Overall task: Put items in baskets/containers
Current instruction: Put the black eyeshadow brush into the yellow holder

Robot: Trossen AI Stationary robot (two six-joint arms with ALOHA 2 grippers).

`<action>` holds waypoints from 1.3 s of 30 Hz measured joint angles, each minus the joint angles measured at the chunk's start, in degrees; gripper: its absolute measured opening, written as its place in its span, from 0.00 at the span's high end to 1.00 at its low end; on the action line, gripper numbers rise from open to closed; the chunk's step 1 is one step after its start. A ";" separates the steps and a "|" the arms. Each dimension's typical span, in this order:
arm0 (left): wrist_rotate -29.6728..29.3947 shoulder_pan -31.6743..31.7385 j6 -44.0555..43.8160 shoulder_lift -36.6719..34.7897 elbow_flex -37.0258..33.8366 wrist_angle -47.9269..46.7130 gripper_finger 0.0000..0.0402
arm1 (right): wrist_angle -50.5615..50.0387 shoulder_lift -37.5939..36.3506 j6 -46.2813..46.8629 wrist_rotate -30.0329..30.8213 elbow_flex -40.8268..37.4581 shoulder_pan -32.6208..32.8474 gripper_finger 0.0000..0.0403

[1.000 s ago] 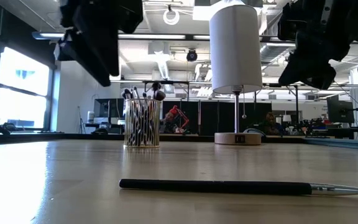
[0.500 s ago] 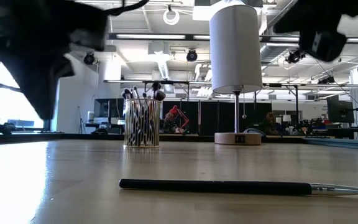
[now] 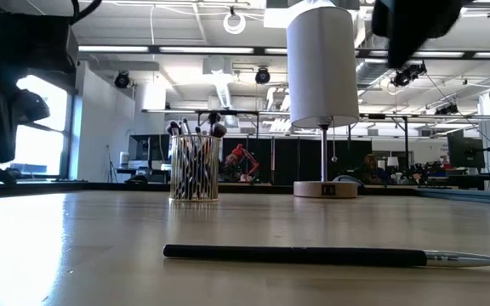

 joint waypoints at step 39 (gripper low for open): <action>-2.66 0.07 -3.01 -5.87 -0.66 2.50 1.00 | 24.14 9.08 -4.35 -3.01 -13.78 5.93 0.78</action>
